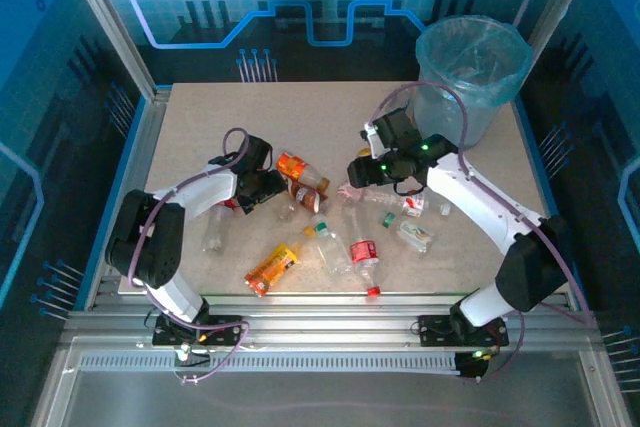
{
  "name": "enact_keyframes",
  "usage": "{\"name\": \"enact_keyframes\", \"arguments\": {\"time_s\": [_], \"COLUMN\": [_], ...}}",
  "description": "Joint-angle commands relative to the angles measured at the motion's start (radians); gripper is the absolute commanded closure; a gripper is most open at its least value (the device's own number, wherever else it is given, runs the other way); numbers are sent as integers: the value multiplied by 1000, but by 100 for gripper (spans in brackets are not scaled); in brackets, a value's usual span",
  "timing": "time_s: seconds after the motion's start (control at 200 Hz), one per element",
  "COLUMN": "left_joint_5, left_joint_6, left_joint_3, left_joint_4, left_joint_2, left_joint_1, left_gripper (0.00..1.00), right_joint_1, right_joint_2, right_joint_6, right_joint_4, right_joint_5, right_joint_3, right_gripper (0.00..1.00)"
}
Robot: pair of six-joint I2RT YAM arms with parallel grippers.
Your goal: Put the plastic bottles in the bin
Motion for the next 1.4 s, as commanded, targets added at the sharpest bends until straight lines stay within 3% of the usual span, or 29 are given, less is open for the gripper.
{"name": "enact_keyframes", "arguments": {"time_s": [0.0, 0.285, 0.42, 0.725, 1.0, 1.071, 1.331, 1.396], "left_joint_5": [-25, -35, -39, -32, -31, -33, -152, -175], "left_joint_6": [-26, -19, 0, 28, 64, 83, 162, 204], "left_joint_3": [-11, -14, -14, -5, 21, 29, 67, 71], "left_joint_4": [16, 21, 17, 15, 1, -7, -75, -67], "left_joint_2": [12, 17, 11, 39, 39, 18, -159, -228], "left_joint_1": [-15, -16, -16, -16, -16, -16, -17, -23], "left_gripper": [24, 34, 43, 38, 45, 51, 53, 58], "right_joint_1": [-16, -33, -41, -46, -46, -47, -46, -46], "right_joint_2": [-34, -79, -96, -91, -95, -101, -144, -161], "right_joint_6": [-7, -10, -10, -15, -7, -8, 2, 3], "right_joint_4": [18, 28, 27, 20, 8, 3, -8, -4], "right_joint_5": [-28, -29, -28, -37, -43, -40, -39, -41], "right_joint_3": [-21, -73, -83, -66, -47, -40, -22, -19], "right_gripper": [34, 34, 34, 33, 33, 33, 33, 33]}}
